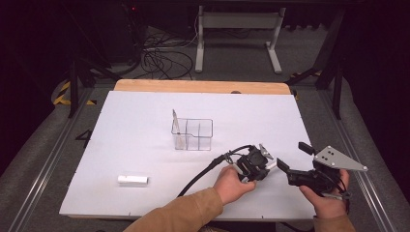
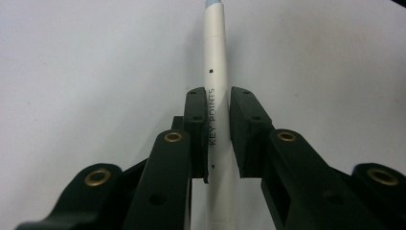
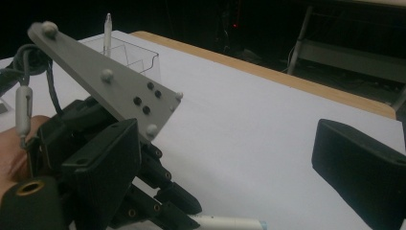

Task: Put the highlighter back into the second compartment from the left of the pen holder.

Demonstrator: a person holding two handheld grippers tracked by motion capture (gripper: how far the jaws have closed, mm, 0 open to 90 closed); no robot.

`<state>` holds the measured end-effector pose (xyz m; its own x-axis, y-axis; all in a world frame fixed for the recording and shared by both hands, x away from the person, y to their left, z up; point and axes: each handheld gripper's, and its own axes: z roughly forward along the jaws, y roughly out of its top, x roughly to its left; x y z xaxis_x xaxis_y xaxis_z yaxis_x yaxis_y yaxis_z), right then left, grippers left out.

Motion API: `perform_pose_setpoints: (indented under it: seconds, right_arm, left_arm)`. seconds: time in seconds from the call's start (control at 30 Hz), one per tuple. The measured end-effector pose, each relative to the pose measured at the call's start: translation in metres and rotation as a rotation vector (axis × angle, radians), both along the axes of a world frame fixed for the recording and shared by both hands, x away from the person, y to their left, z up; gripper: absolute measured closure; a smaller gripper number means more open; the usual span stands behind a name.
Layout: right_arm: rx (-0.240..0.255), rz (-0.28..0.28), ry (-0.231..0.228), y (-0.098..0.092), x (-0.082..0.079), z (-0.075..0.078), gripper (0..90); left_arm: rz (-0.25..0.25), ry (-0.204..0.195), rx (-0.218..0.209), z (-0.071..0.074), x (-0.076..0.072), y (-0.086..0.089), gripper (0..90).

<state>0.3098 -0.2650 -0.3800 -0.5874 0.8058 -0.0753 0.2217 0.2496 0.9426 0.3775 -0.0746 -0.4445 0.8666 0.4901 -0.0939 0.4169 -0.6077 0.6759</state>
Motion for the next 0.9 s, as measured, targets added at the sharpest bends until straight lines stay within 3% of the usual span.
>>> perform_pose_setpoints:
  seconds: [0.47,0.9]
  right_arm:
    - [0.005,-0.004,0.002,0.000,0.000,0.000,10.4]
    - [0.001,0.001,0.008,0.002,0.000,-0.001,10.4]
  left_arm:
    - [0.041,-0.031,-0.091,0.024,0.006,0.030,78.0]
    - [0.087,-0.096,-0.178,0.048,0.012,0.065,78.0]
